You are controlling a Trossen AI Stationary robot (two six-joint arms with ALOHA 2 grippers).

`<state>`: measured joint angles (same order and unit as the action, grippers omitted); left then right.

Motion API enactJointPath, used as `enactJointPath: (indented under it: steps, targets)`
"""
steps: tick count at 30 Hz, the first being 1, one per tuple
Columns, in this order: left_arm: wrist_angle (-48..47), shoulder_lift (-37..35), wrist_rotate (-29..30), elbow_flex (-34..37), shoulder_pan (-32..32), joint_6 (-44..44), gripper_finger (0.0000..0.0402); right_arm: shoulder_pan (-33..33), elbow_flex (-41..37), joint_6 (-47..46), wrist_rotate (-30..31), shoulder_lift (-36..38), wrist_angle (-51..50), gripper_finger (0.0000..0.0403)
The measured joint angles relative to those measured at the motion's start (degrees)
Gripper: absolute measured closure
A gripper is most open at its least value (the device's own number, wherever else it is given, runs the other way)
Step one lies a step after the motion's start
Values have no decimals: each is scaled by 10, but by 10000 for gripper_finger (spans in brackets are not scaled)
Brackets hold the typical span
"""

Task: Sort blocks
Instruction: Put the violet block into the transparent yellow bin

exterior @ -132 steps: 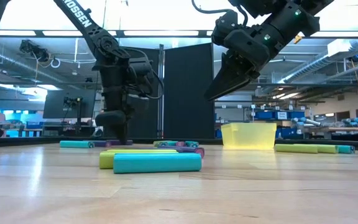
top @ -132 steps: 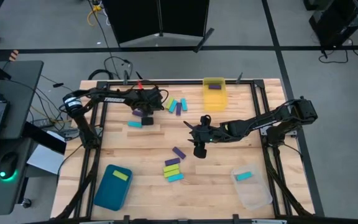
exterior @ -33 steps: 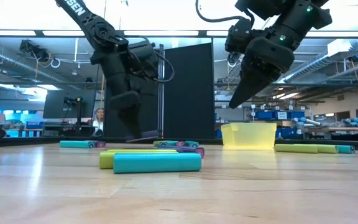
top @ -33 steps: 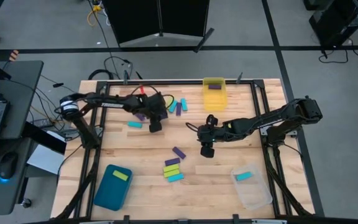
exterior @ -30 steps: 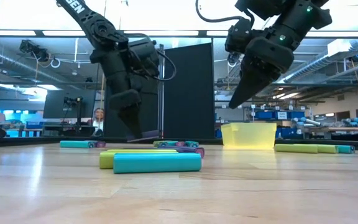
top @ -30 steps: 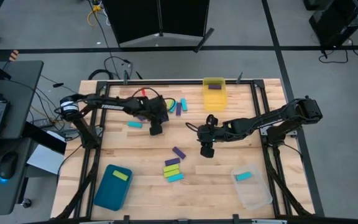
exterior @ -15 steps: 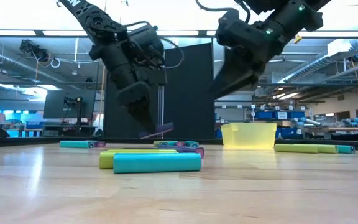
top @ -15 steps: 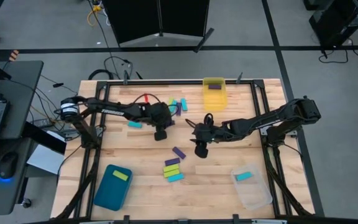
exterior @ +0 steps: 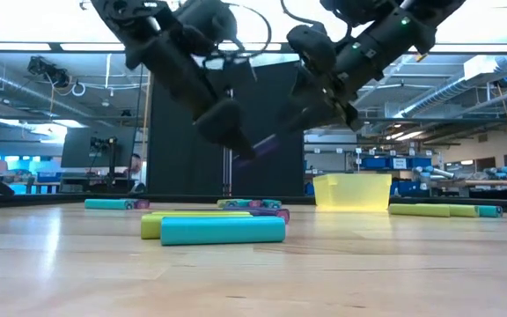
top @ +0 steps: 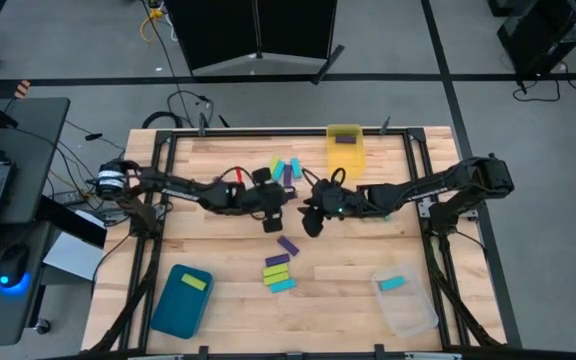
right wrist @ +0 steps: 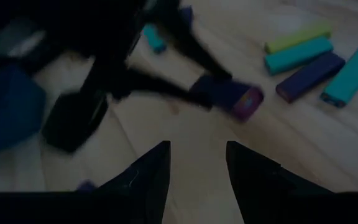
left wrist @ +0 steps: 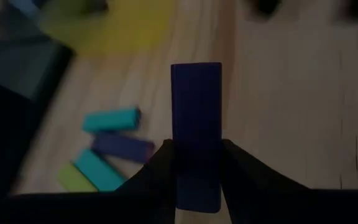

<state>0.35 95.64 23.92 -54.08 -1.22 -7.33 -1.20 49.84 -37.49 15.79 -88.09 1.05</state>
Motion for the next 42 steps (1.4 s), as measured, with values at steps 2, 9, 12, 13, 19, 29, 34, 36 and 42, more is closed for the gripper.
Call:
enactJointPath:
  steps: [2, 9, 12, 13, 19, 29, 34, 36, 42]
  targets:
    - [20, 0, 34, 0, 13, -14, 304, 6, 0, -4, 0, 0, 5, 235]
    - [41, 1, 83, 0, 39, -43, 304, 17, 0, -16, -7, 0, 22, 235]
    - [42, 1, 103, 0, 44, -43, 304, 20, 0, -16, -7, 0, 30, 235]
    - [42, 1, 105, 0, 46, -43, 304, 21, 0, -16, -7, 0, 32, 235]
    - [44, 1, 115, 0, 59, -43, 306, 24, 0, -15, -6, 5, 12, 235]
    - [48, 1, 112, 0, 73, -44, 306, 24, 0, -14, -3, 34, -28, 235]
    - [77, 1, 113, 0, 74, -46, 306, 25, 0, -28, -34, 29, -5, 235]
    - [85, 1, 111, 0, 77, -46, 306, 25, 0, -28, -35, 29, 3, 235]
    - [106, 1, 110, 0, 77, -47, 306, 25, 0, -23, -35, 29, 24, 236]
